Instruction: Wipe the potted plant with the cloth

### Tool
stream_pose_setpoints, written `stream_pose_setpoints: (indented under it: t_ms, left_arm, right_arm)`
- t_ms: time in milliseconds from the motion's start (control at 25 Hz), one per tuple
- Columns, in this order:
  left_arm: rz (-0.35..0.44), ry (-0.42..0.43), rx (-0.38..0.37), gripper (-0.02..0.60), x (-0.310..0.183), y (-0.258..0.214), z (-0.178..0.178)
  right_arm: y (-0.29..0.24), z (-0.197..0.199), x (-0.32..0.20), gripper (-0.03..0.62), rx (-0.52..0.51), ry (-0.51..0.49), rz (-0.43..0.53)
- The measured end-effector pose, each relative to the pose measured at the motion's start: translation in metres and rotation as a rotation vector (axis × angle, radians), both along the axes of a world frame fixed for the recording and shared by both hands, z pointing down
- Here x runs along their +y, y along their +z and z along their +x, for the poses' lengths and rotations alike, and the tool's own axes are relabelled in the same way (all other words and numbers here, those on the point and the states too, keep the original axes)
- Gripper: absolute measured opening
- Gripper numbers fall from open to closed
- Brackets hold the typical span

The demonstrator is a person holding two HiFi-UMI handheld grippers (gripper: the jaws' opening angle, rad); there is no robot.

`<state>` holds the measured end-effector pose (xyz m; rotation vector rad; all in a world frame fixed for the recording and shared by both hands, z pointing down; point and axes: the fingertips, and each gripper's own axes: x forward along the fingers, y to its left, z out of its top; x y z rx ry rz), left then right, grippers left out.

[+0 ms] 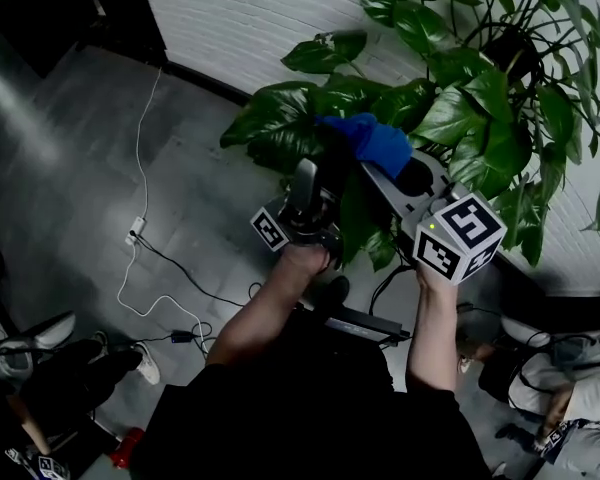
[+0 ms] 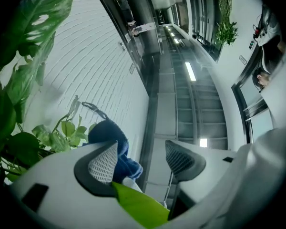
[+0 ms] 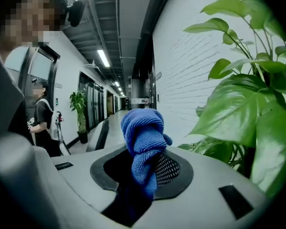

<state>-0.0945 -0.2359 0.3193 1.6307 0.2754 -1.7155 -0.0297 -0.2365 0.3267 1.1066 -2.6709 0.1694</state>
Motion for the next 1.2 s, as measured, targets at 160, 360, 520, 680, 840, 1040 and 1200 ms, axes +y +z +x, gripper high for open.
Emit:
stream_pose_setpoints:
  t_ms: [160,360,520,680,840,1040,1200]
  left_arm:
    - [-0.006,0.004,-0.003,0.328,0.000,0.001,0.000]
    - [-0.010,-0.002,-0.038,0.328,0.001,0.003,-0.001]
    - [0.011,0.006,-0.077,0.328,0.010,0.004,0.000]
    - [-0.001,0.032,-0.075,0.328,0.013,0.013,-0.003]
    - [-0.015,0.051,-0.077,0.328,0.021,0.018,-0.002]
    - [-0.021,0.057,-0.046,0.328,0.034,0.022,-0.007]
    - [-0.017,0.036,0.014,0.328,0.040,0.015,-0.015]
  right_arm:
    - [0.000,-0.014,0.020,0.124,0.026,-0.051,0.023]
    - [0.012,-0.029,0.047,0.124,0.070,-0.113,-0.004]
    - [0.017,-0.032,0.068,0.123,0.026,-0.161,-0.064]
    - [-0.024,-0.015,0.070,0.124,-0.153,-0.106,0.007]
    - [-0.091,0.027,0.069,0.124,-0.165,0.091,0.252]
    - [-0.085,0.041,0.052,0.124,0.057,0.200,0.271]
    - [-0.013,0.012,0.036,0.124,0.134,0.080,0.065]
